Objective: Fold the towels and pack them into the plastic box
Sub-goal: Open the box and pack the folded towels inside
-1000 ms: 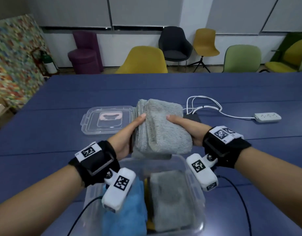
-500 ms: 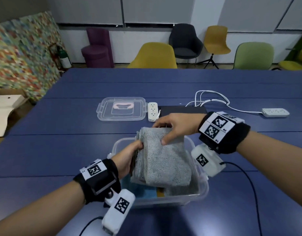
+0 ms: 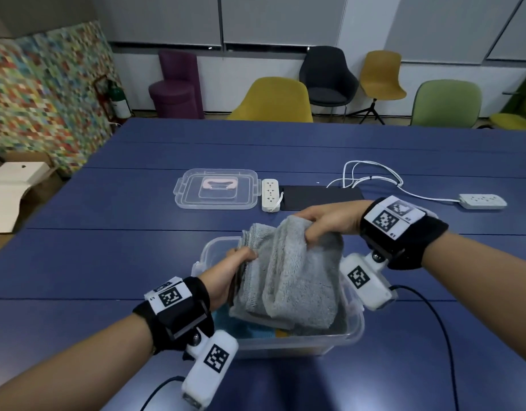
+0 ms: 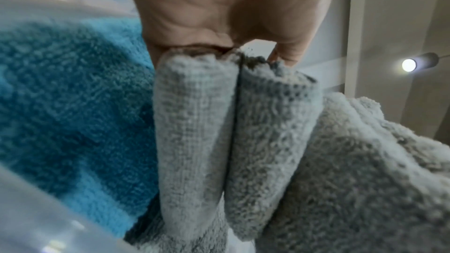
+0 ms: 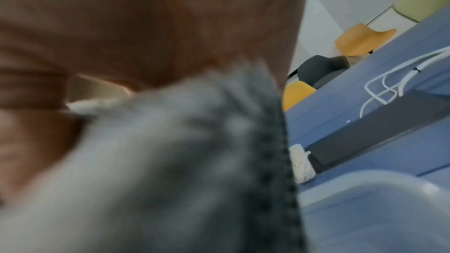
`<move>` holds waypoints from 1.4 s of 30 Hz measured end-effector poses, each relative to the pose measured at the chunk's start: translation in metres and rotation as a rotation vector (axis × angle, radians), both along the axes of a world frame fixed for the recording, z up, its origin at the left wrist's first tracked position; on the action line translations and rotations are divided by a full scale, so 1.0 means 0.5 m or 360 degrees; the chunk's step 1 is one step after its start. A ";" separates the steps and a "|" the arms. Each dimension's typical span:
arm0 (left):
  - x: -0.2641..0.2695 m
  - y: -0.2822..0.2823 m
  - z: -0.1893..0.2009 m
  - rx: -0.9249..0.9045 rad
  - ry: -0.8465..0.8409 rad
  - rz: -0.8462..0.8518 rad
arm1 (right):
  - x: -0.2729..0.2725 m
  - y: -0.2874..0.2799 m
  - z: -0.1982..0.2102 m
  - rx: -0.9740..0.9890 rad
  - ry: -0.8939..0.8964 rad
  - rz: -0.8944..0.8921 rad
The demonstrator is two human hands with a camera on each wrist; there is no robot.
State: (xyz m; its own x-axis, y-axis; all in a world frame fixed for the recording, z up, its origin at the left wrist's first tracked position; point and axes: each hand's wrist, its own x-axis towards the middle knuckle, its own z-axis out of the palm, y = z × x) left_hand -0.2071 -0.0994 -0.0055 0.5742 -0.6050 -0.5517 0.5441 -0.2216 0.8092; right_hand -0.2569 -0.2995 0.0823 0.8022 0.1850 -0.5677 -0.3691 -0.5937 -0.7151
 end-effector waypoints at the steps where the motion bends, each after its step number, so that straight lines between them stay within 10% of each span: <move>1: 0.002 0.004 0.003 0.0010 -0.0004 0.0019 | 0.000 -0.008 0.004 0.0015 0.0005 -0.0036; 11: 0.045 0.053 0.005 -0.0016 -0.0141 0.0222 | 0.024 -0.040 -0.073 -0.0403 0.0504 0.0023; 21: 0.036 0.063 -0.001 -0.0122 -0.0028 0.0133 | 0.067 0.020 -0.189 -0.1231 0.0158 0.0630; 26: 0.024 0.048 0.018 -0.0223 -0.0048 0.0011 | 0.076 0.008 -0.103 -0.1036 0.0124 0.0554; 30: 0.017 0.038 0.036 -0.0259 -0.0085 -0.0010 | 0.076 0.003 -0.004 -0.0599 -0.0445 0.0119; 42: -0.005 0.018 0.048 -0.0261 -0.0144 -0.0062 | 0.052 0.015 0.004 0.0067 -0.0137 0.0174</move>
